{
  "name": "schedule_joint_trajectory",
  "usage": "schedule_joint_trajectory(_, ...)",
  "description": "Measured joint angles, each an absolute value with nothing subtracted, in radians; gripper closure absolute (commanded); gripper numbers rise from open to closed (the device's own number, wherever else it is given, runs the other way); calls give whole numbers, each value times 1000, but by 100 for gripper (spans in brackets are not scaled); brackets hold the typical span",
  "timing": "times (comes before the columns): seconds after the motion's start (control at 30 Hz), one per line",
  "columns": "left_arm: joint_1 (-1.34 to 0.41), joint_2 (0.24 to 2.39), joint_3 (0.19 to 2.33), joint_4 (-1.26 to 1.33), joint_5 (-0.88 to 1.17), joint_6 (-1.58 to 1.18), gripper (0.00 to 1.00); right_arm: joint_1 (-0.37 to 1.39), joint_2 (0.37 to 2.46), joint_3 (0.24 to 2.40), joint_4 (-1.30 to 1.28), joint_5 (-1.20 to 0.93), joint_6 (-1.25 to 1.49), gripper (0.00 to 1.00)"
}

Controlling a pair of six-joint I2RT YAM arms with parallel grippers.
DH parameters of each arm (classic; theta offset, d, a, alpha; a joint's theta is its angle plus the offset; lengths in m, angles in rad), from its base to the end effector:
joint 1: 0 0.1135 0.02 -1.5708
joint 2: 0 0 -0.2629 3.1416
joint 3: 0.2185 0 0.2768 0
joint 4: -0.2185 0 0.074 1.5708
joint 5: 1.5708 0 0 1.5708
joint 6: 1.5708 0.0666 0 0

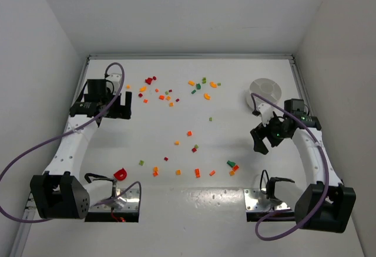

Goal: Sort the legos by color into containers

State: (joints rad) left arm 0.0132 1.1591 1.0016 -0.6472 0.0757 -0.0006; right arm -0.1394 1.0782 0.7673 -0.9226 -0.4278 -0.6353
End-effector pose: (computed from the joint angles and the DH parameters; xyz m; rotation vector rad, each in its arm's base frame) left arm 0.2885 -0.0012 0.2701 0.0199 2.3740 -0.0839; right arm 0.2176 -0.0026 0.1926 -0.7451 2.5440 0.3624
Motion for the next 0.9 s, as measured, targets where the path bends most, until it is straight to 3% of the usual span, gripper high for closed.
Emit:
schedule_joint_trajectory(0.2,13,1160,1002,-652,99,11,1,-136,1085,797,-969,-493,-689,6)
schedule_joint_trajectory(0.43,13,1202,1039,-672,149,15,1,-65,1181,935,-1061,-608,-796,16)
schedule_joint_trajectory(0.63,29,1286,1115,-690,191,14,1,116,1226,968,-1111,-628,-900,30)
schedule_joint_trajectory(0.9,51,1344,1157,-711,216,14,1,416,1221,895,-1109,-542,-1086,42)
